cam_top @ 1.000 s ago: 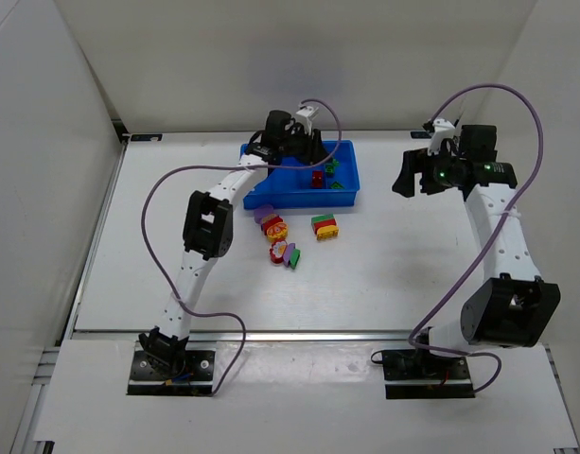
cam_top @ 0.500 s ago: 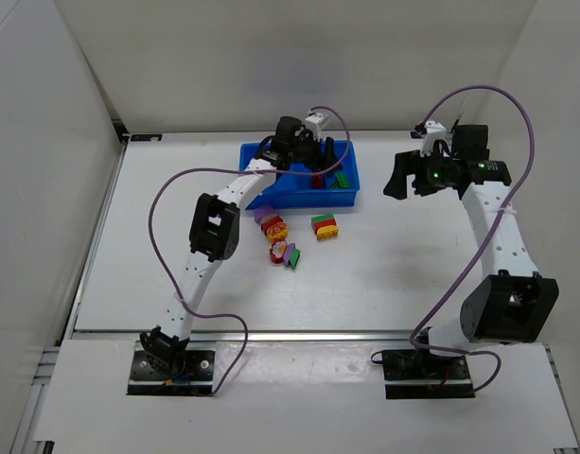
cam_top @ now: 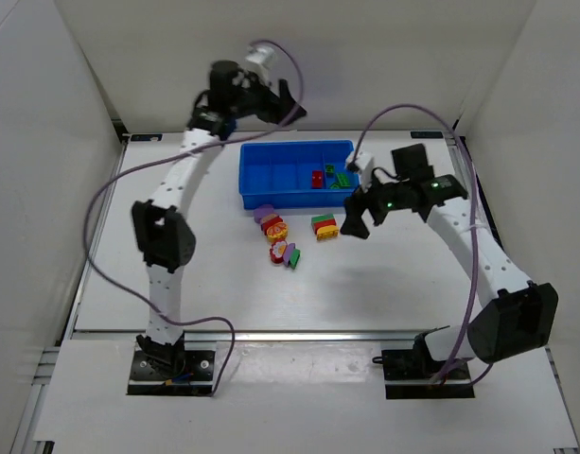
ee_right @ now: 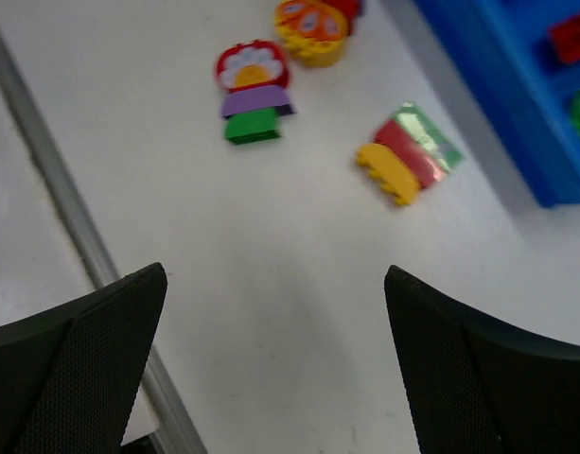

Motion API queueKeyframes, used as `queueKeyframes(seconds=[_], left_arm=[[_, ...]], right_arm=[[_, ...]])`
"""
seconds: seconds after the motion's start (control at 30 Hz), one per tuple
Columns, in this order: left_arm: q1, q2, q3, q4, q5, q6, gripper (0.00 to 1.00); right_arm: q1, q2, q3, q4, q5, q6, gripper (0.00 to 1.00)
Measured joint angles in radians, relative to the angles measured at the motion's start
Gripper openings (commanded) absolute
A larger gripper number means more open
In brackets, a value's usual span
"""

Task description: Sort the legos into containers by color

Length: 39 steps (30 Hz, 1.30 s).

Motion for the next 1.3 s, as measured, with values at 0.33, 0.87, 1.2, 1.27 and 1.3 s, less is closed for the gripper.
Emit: queueKeyframes(seconds=[0.33,0.87,1.2,1.27,1.3], left_arm=[[0.349,-0.667,-0.475,-0.007,0.011,-0.037,0.99],[0.391,-0.969,-0.859,-0.130,-0.108,0.049,1.00],[0.391,-0.934,-0.901,-0.121,-0.126,0.053,0.99],[0.391,-0.931,-0.906,-0.122,-0.126,0.058,0.99],[0.391,-0.929,-0.906,-0.121,-0.125,0.058,1.00]], right_arm=[[0.335,0.016,-0.178,0.128,0.185,0.153,0.98],[0.255,0.254,-0.104,0.252,0.541,0.345,0.99],[0.309,0.273,-0.093,0.277,0.536,0.336,0.95],[0.308,0.291,-0.073,0.279,0.496,0.275,0.95],[0.304,0.302,-0.060,0.280,0.474,0.241,0.96]])
